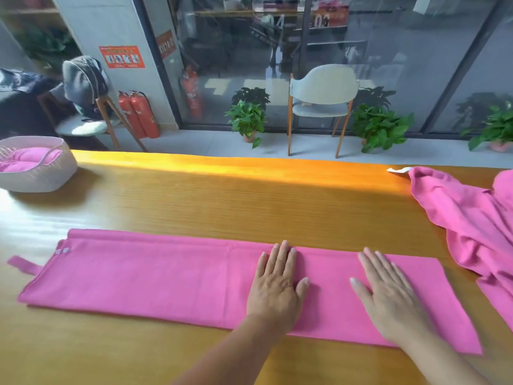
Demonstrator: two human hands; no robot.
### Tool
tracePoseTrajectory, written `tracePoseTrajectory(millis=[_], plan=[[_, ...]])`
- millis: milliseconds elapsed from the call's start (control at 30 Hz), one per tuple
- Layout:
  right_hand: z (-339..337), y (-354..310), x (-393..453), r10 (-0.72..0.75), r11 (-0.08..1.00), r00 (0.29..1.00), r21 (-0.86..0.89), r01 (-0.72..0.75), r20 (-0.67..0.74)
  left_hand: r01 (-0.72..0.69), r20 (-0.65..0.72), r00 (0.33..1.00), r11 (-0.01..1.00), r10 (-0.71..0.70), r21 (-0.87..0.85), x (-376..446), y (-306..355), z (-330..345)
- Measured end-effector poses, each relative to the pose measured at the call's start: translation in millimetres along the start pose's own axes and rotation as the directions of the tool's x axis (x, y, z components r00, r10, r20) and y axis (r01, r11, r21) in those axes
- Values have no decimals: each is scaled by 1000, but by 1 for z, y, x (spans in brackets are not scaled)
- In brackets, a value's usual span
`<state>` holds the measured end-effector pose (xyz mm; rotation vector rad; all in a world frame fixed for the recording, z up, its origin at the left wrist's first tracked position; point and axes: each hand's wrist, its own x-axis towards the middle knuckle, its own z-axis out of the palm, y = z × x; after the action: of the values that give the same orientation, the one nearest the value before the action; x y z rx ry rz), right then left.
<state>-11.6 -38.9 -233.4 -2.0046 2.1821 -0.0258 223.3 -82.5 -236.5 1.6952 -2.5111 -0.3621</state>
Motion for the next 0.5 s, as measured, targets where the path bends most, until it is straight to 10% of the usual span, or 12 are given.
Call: tracePoseTrajectory(millis=[200,500], plan=[[-5,-48,11,-61,998,998,24,62,-26,354,-150,923,935,-354,-25,-33,-96,-33],[7,-182,54,-543,839,835,29,543,85,872,-31,473,473,-881,-129,-53,-221,-69]])
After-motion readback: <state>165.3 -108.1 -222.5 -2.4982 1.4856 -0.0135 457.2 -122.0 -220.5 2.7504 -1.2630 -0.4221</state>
